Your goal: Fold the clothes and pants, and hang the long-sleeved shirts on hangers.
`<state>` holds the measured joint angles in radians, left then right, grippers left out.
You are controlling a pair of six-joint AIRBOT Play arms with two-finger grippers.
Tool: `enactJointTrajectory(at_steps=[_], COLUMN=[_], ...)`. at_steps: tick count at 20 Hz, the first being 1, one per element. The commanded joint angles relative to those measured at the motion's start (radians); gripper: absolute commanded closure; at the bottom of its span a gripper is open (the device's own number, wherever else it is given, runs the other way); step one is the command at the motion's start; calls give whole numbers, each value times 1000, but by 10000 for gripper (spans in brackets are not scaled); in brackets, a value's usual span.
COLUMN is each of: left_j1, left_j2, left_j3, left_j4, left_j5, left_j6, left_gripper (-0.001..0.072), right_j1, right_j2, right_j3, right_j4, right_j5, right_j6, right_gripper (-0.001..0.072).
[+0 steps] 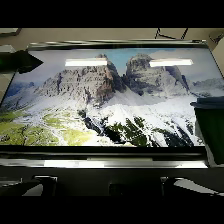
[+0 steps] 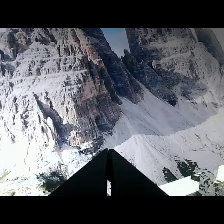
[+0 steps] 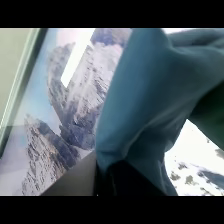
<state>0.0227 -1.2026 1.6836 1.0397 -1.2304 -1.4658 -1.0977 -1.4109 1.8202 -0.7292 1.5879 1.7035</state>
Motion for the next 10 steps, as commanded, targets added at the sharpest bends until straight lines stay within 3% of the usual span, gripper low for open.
enactJointTrajectory(at_steps=[1, 4, 7, 10], left_j1=[0, 0, -1, -11], left_j2=[0, 0, 0, 0], left_j3=[0, 0, 0, 0], left_j4=[0, 0, 0, 0], left_j5=[0, -1, -1, -1], left_j6=[2, 1, 1, 1], left_gripper=[684, 684, 684, 684], right_j1=[-101, -100, -103, -103], right_j2=[4, 4, 27, 93], right_j3=[2, -22, -175, -426], right_j4=[-104, -402, -559, -690], right_j5=[128, 168, 159, 51], right_j6=[14, 13, 13, 13], right_gripper=[677, 677, 677, 676])
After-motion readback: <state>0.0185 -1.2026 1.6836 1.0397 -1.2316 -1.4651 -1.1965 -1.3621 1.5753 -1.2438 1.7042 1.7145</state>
